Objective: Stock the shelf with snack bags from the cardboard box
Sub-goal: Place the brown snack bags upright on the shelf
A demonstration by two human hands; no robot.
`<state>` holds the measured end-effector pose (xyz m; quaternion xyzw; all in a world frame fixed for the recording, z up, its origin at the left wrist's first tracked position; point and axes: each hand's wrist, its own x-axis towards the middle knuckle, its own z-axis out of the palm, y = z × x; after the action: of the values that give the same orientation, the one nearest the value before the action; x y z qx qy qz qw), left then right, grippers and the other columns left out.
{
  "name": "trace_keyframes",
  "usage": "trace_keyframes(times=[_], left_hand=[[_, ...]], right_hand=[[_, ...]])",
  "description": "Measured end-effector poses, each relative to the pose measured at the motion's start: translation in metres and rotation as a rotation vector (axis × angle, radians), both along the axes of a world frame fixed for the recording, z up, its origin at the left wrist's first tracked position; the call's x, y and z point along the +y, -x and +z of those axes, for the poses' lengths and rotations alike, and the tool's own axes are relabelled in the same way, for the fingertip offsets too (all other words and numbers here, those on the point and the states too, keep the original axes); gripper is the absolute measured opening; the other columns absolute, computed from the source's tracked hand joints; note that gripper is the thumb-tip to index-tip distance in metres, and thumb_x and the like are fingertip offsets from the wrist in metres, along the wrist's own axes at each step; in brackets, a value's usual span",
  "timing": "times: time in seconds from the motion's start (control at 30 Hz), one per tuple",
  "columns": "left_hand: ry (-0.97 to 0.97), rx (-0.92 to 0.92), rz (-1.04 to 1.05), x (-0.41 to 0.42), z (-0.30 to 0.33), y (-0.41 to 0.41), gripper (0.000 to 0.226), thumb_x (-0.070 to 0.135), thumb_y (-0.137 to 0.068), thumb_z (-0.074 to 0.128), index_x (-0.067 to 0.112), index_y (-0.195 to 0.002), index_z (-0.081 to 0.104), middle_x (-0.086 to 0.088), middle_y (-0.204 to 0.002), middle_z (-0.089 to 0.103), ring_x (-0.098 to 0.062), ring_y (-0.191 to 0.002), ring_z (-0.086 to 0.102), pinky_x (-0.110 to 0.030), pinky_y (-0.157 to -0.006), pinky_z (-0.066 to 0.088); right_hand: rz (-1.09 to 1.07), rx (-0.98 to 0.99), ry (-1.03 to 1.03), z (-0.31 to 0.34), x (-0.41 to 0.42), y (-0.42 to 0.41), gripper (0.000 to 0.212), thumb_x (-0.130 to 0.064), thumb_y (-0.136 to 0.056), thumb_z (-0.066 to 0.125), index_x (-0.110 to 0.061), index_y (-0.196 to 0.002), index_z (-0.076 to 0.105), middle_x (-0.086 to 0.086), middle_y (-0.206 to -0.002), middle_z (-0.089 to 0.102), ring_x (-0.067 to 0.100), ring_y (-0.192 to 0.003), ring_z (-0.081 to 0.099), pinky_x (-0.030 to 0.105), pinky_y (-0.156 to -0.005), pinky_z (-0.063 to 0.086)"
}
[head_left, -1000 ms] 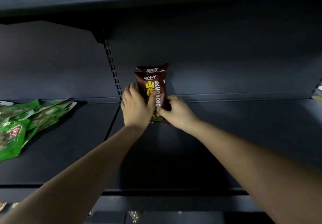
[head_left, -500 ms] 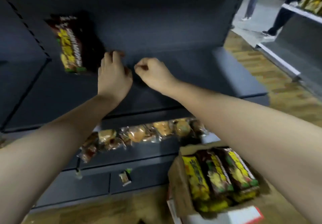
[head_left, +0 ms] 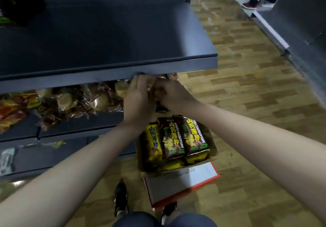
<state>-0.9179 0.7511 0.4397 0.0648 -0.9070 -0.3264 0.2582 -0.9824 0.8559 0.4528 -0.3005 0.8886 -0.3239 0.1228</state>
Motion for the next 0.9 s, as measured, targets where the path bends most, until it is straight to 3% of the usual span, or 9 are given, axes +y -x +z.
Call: trace_keyframes(times=[0.07, 0.13, 0.17, 0.23, 0.37, 0.43, 0.57, 0.73, 0.9], left_hand=[[-0.032, -0.292, 0.046, 0.020, -0.023, -0.005, 0.033, -0.002, -0.086, 0.046, 0.010, -0.117, 0.048, -0.012, -0.112, 0.058, -0.036, -0.094, 0.060, -0.041, -0.068, 0.048], [-0.065, -0.559, 0.075, 0.036, -0.047, -0.007, 0.032, 0.006, -0.091, 0.041, 0.014, -0.122, 0.041, -0.011, -0.115, 0.058, -0.035, -0.096, 0.059, -0.038, -0.066, 0.043], [-0.086, -0.646, 0.074, 0.042, -0.060, -0.006, 0.032, 0.009, -0.093, 0.039, 0.014, -0.124, 0.038, -0.011, -0.116, 0.058, -0.035, -0.097, 0.059, -0.036, -0.066, 0.042], [-0.118, -0.759, 0.050, 0.049, -0.089, -0.006, 0.042, 0.011, -0.093, 0.039, 0.012, -0.134, 0.032, -0.013, -0.127, 0.052, -0.034, -0.105, 0.056, -0.040, -0.076, 0.047], [-0.167, -0.886, -0.067, 0.055, -0.138, 0.001, 0.063, 0.008, -0.085, 0.048, 0.014, -0.144, 0.026, -0.017, -0.142, 0.036, -0.036, -0.129, 0.039, -0.047, -0.103, 0.038], [-0.158, -0.942, -0.112, 0.061, -0.151, 0.006, 0.069, 0.008, -0.083, 0.050, 0.013, -0.147, 0.024, -0.021, -0.145, 0.031, -0.039, -0.131, 0.036, -0.045, -0.107, 0.035], [-0.127, -1.067, -0.103, 0.071, -0.168, 0.016, 0.077, 0.018, -0.090, 0.052, 0.008, -0.151, 0.006, -0.022, -0.156, 0.001, -0.044, -0.134, 0.031, -0.045, -0.109, 0.033], [-0.151, -1.122, -0.035, 0.079, -0.178, 0.020, 0.078, 0.032, -0.092, 0.049, 0.006, -0.149, 0.003, -0.020, -0.155, 0.008, -0.042, -0.139, 0.021, -0.048, -0.110, 0.027], [-0.294, -1.170, 0.034, 0.087, -0.176, 0.031, 0.080, 0.027, -0.091, 0.049, 0.004, -0.150, 0.000, -0.019, -0.156, 0.003, -0.038, -0.144, 0.007, -0.045, -0.116, 0.013]], right_hand=[[0.004, -0.088, -0.161, -0.035, 0.020, 0.000, 0.027, -0.021, -0.092, 0.053, -0.007, -0.111, 0.065, 0.016, -0.108, 0.068, 0.033, -0.100, 0.062, 0.038, -0.086, 0.049], [-0.037, -0.211, -0.272, -0.068, 0.039, 0.000, 0.029, -0.028, -0.090, 0.049, -0.009, -0.110, 0.061, 0.014, -0.099, 0.066, 0.037, -0.092, 0.061, 0.043, -0.079, 0.053], [-0.068, -0.251, -0.337, -0.081, 0.047, 0.000, 0.031, -0.030, -0.090, 0.047, -0.009, -0.109, 0.060, 0.013, -0.096, 0.063, 0.036, -0.090, 0.060, 0.043, -0.077, 0.053], [-0.153, -0.286, -0.459, -0.103, 0.060, -0.001, 0.037, -0.033, -0.090, 0.046, -0.010, -0.119, 0.054, 0.016, -0.110, 0.056, 0.036, -0.104, 0.053, 0.045, -0.086, 0.051], [-0.355, -0.298, -0.545, -0.130, 0.073, -0.005, 0.046, -0.037, -0.089, 0.050, -0.012, -0.126, 0.042, 0.016, -0.130, 0.038, 0.036, -0.122, 0.036, 0.047, -0.096, 0.041], [-0.430, -0.363, -0.543, -0.140, 0.074, -0.006, 0.048, -0.037, -0.088, 0.054, -0.011, -0.126, 0.040, 0.015, -0.130, 0.038, 0.036, -0.123, 0.037, 0.048, -0.096, 0.039], [-0.486, -0.379, -0.557, -0.158, 0.077, -0.009, 0.060, -0.038, -0.085, 0.060, -0.013, -0.132, 0.032, 0.014, -0.131, 0.036, 0.038, -0.122, 0.040, 0.048, -0.093, 0.039], [-0.548, -0.448, -0.500, -0.174, 0.080, -0.014, 0.085, -0.048, -0.081, 0.061, -0.025, -0.147, 0.014, 0.017, -0.132, 0.039, 0.038, -0.124, 0.039, 0.047, -0.095, 0.038], [-0.550, -0.403, -0.524, -0.180, 0.082, -0.014, 0.091, -0.054, -0.080, 0.060, -0.024, -0.150, 0.010, 0.017, -0.133, 0.040, 0.036, -0.127, 0.036, 0.047, -0.096, 0.037]])
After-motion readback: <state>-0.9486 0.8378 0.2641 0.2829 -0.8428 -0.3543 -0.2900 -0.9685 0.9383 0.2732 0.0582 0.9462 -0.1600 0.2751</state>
